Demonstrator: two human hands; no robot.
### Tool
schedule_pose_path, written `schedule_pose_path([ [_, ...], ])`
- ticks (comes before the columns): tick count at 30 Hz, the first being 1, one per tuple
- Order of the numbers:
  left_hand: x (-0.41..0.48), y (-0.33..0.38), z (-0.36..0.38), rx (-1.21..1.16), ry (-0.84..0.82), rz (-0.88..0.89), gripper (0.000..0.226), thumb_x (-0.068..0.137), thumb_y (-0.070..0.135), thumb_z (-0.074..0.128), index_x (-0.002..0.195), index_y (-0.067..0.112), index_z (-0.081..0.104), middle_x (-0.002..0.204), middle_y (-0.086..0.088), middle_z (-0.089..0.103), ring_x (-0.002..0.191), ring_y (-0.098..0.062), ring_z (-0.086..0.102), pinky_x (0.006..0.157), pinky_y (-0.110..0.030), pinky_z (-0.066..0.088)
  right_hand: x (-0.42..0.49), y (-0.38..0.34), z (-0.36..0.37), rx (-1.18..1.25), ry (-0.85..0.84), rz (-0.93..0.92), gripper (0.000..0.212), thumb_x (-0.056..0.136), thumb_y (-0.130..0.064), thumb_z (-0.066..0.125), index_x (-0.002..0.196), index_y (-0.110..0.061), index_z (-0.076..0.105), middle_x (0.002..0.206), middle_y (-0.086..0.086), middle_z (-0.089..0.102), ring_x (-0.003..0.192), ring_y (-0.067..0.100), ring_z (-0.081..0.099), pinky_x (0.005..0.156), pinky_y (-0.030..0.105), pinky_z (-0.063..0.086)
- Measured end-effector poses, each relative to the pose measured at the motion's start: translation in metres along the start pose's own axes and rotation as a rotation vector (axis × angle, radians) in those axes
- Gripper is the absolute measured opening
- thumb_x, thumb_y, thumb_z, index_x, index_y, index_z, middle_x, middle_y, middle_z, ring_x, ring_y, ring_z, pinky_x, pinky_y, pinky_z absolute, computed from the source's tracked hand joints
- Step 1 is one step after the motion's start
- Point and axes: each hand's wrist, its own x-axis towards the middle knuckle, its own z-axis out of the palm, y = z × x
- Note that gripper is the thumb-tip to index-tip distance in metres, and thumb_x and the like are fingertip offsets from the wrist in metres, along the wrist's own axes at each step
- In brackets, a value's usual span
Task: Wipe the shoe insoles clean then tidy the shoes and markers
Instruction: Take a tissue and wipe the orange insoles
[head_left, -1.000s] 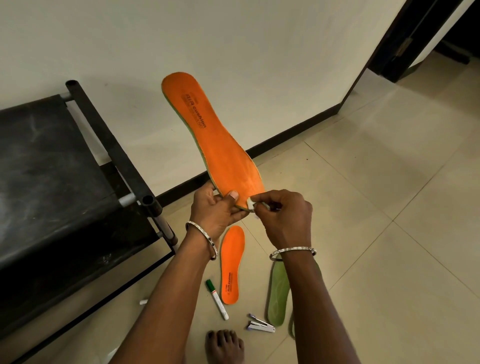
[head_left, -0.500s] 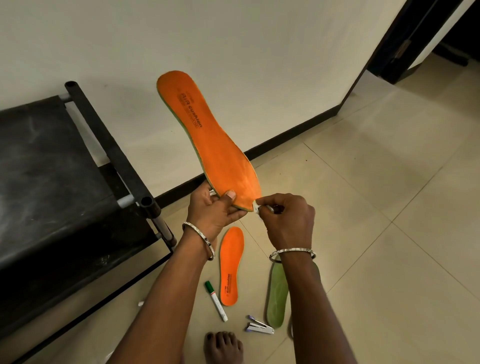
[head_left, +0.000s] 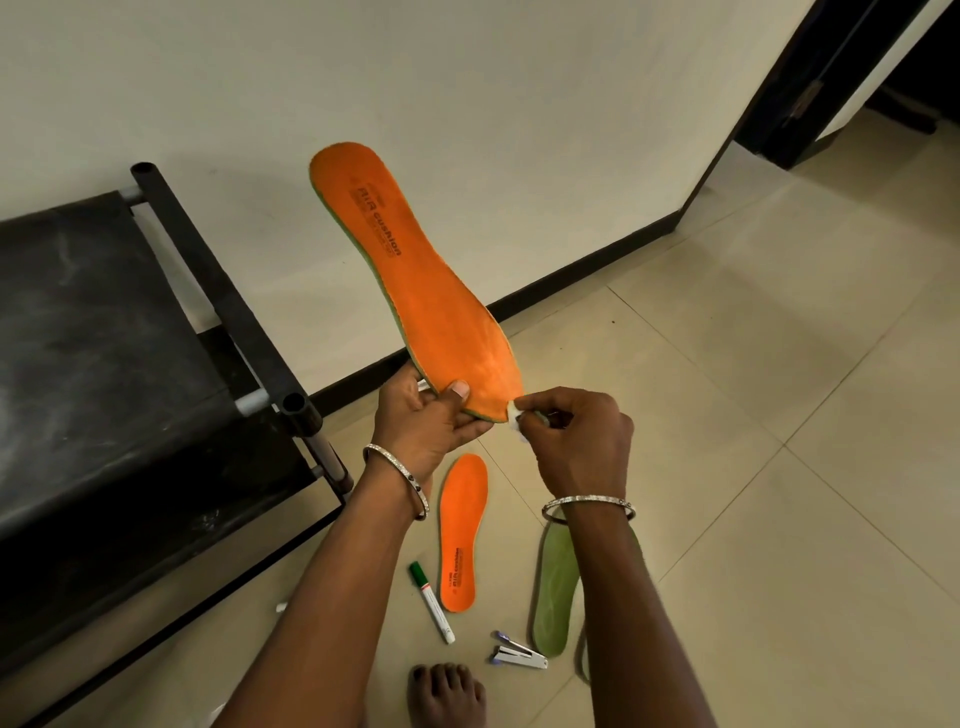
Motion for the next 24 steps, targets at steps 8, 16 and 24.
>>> schedule_pose_path([
  [8,0.0,0.001,-0.001,-0.034,0.002,-0.003,0.041,0.097,-0.003,0.056,0.136,0.007,0.05,0.122,-0.02,0.066,0.08,-0.023,0.075,0.06,-0.029,0.061,0.004,-0.002,-0.014,0.628,-0.005,0.241,0.027,0.077,0.0,0.078,0.102,-0.012,0.078,0.095,0.0,0.077,0.088,0.015,0.073,0.081,0.03,0.059],
  [16,0.0,0.0,0.001,0.02,-0.005,-0.002,0.037,0.096,-0.001,0.058,0.132,0.009,0.052,0.118,-0.018,0.068,0.087,-0.028,0.075,0.064,-0.032,0.062,0.004,-0.002,-0.005,0.243,0.029,-0.004,0.027,0.075,-0.011,0.083,0.1,-0.02,0.079,0.093,-0.008,0.075,0.079,-0.001,0.067,0.069,0.01,0.052],
  [24,0.0,0.002,-0.001,0.005,0.029,-0.005,0.028,0.096,-0.005,0.055,0.118,0.012,0.057,0.113,-0.021,0.068,0.084,-0.029,0.074,0.056,-0.028,0.06,0.001,-0.006,-0.003,0.134,-0.206,-0.101,0.017,0.078,-0.024,0.083,0.094,-0.025,0.08,0.08,-0.012,0.075,0.057,0.0,0.058,0.054,0.009,0.041],
])
